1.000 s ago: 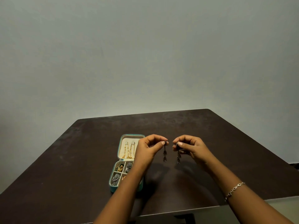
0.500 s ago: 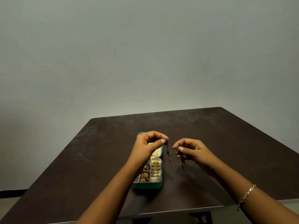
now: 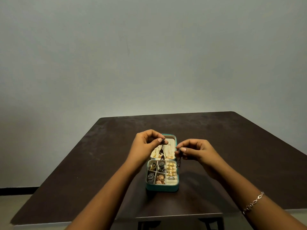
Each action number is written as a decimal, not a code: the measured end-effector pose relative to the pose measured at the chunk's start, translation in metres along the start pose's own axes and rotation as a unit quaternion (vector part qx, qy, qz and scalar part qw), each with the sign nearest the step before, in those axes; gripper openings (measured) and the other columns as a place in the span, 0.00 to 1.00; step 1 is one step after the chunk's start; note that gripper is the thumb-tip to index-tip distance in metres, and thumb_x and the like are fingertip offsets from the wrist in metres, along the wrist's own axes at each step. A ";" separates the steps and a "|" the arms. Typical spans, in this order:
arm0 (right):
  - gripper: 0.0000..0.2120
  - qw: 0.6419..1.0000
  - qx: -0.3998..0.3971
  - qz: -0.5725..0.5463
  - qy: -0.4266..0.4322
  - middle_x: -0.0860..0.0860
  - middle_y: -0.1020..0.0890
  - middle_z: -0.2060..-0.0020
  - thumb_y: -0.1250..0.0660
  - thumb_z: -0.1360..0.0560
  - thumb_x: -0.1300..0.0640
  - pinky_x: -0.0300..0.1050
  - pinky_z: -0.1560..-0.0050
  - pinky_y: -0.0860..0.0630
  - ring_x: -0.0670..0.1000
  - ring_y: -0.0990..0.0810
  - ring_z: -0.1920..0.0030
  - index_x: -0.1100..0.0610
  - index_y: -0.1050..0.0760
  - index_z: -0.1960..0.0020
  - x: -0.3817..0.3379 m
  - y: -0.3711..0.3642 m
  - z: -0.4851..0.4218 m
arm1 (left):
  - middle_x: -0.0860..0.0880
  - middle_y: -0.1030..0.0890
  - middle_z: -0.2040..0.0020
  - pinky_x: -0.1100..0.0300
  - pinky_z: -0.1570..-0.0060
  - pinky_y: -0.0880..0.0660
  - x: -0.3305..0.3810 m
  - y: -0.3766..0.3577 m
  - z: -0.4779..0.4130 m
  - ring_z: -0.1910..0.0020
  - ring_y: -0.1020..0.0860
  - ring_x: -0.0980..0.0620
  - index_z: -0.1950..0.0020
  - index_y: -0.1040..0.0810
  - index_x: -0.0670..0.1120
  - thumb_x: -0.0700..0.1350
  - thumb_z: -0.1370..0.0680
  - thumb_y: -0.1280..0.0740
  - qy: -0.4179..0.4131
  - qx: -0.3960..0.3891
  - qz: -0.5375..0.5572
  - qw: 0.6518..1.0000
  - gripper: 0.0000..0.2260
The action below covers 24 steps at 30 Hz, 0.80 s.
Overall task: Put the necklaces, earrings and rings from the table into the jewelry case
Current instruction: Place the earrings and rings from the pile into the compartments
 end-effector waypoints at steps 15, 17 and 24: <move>0.06 0.998 0.022 -0.055 0.001 0.58 0.17 0.63 0.37 0.27 0.70 0.39 0.61 0.20 0.51 0.17 0.62 0.65 0.22 0.55 0.003 -0.042 -0.023 | 0.46 0.18 0.65 0.67 0.67 0.26 -0.005 0.026 -0.009 0.69 0.20 0.60 0.56 0.22 0.39 0.33 0.24 0.38 0.079 0.051 0.027 0.995 0.05; 0.06 0.999 0.019 -0.041 0.002 0.58 0.18 0.63 0.37 0.27 0.71 0.39 0.61 0.21 0.50 0.17 0.62 0.64 0.22 0.56 0.008 -0.047 -0.025 | 0.49 0.18 0.67 0.64 0.65 0.28 -0.005 0.029 -0.009 0.69 0.20 0.60 0.58 0.22 0.41 0.33 0.24 0.38 0.082 0.056 0.022 0.995 0.07; 0.09 0.998 0.031 0.052 0.000 0.56 0.16 0.60 0.34 0.28 0.69 0.44 0.52 0.21 0.51 0.17 0.57 0.57 0.21 0.59 0.031 -0.051 -0.024 | 0.50 0.18 0.67 0.66 0.69 0.29 -0.006 0.032 -0.007 0.70 0.20 0.60 0.59 0.23 0.42 0.34 0.23 0.38 0.093 0.065 0.030 0.993 0.08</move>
Point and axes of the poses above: each hand's wrist, its own z-axis away from the middle knuckle, its own y-axis out of the back of the hand, x = y × z, the point moved 1 cm from there along -z, towards the middle knuckle
